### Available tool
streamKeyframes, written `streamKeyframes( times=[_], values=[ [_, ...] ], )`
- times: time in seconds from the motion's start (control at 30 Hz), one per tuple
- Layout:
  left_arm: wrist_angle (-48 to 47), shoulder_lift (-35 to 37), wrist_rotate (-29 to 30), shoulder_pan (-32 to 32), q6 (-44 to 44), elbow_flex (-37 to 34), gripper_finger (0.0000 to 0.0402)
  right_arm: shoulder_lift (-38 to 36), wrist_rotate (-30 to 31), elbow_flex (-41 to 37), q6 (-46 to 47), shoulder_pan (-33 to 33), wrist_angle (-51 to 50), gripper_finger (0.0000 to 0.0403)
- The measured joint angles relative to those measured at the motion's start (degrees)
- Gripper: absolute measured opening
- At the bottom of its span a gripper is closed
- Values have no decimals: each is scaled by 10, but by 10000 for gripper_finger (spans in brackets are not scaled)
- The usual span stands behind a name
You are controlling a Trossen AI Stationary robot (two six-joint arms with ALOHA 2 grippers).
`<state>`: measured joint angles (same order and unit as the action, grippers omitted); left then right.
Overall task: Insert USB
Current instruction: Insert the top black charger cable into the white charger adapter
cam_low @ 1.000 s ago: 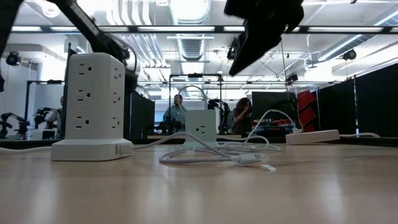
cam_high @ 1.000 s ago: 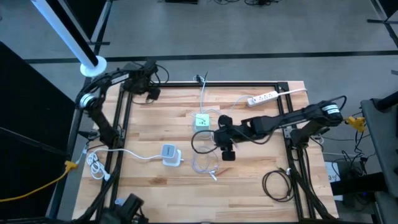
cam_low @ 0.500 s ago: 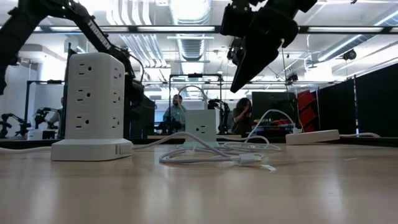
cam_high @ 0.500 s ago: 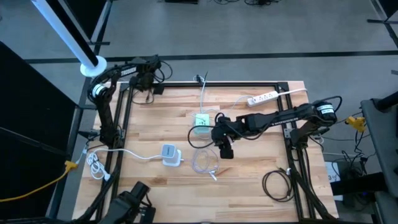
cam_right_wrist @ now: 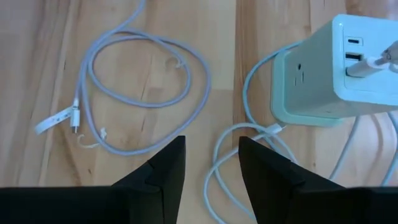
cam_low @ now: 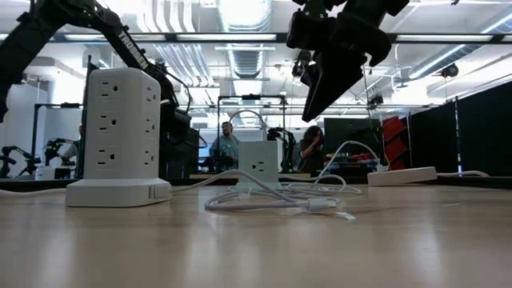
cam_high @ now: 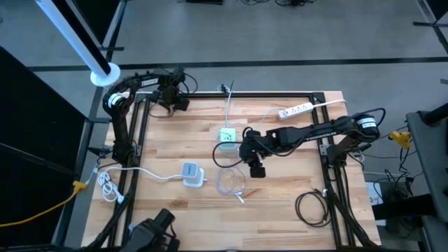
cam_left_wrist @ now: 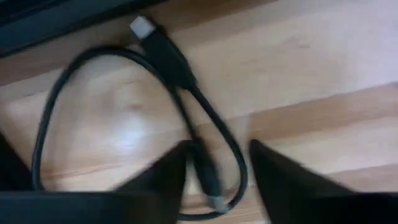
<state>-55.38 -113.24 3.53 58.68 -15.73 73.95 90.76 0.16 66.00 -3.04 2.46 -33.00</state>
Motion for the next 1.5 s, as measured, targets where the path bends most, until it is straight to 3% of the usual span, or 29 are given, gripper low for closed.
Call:
streamKeyframes(
  times=[0.07,0.2,0.33,0.6,0.77,0.9,1.03,1.2,1.33,1.5],
  values=[
    [-11,8,0,-12,0,-3,33,-9,0,0,0,0,-3,125],
    [-8,34,-14,-56,27,-13,7,-51,0,0,8,16,-39,113],
    [61,106,-25,-161,35,-60,0,-116,28,-2,9,51,-83,100],
    [233,292,-11,-377,-40,-122,1,-231,165,-127,-8,74,60,68],
    [363,377,22,-495,-43,-130,1,-278,165,-255,-14,74,216,49],
    [377,414,87,-552,-38,-130,0,-285,164,-316,-11,74,287,40],
    [271,430,154,-526,-93,-129,0,-284,164,-321,-3,74,292,38],
    [142,407,153,-413,-150,-130,0,-284,164,-320,5,69,311,47],
    [91,369,102,-304,-115,-130,0,-274,162,-320,22,69,316,56],
    [48,291,61,-232,-66,-130,4,-245,131,-336,46,73,316,66]
  ],
)
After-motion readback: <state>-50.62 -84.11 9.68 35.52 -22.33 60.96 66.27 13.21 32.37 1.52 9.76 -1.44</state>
